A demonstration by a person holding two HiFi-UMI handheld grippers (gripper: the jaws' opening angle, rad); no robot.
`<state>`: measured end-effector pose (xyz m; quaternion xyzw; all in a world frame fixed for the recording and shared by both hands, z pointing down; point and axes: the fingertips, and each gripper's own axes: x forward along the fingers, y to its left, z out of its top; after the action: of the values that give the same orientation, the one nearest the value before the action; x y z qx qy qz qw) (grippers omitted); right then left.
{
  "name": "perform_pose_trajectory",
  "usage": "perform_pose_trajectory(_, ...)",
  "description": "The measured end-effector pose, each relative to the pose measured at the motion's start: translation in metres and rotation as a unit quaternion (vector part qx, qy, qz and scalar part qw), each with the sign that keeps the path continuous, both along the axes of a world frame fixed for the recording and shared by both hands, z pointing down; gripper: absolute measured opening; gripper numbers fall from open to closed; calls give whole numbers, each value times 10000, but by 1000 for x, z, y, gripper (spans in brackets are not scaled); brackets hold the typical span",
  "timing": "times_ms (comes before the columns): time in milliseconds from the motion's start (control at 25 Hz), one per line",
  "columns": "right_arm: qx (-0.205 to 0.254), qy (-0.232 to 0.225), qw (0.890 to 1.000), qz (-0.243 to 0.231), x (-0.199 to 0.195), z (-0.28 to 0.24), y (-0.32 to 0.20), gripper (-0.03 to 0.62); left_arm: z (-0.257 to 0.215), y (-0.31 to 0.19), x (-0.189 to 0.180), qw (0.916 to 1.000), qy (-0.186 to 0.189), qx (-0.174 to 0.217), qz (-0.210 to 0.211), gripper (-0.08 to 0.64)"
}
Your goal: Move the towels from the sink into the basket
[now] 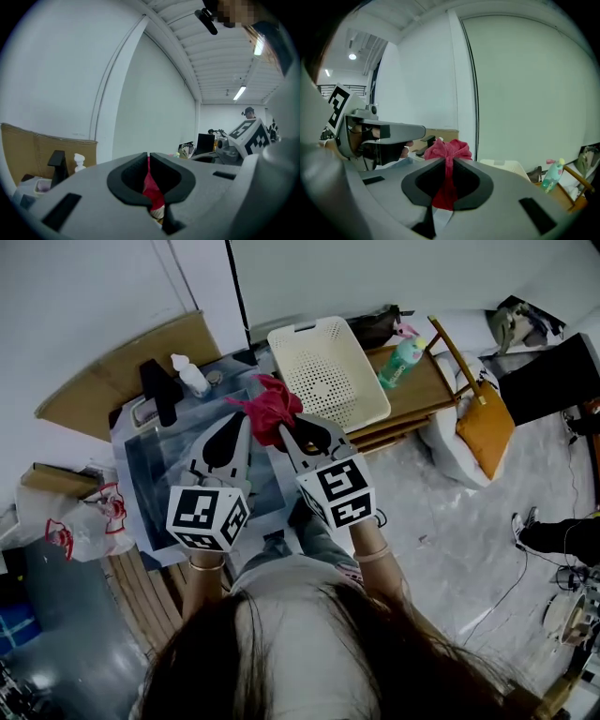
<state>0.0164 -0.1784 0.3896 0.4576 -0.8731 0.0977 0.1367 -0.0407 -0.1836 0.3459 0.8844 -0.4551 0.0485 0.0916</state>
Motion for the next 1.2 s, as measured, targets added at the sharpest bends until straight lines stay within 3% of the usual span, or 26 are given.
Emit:
perform_pose_trajectory(560,6,331,9987,391,89,4,-32,63,0,-25,92,9984,-11,42,569,9)
perform_pose_trajectory(800,-130,801,9961,334,122,36,-59,63,3,-36,125,9974,-35,48,724,9)
perform_pose_trajectory(1200,-797,1477,9858,7,147,116,-96,63,15,-49,155,9968,-7,-89,800,9)
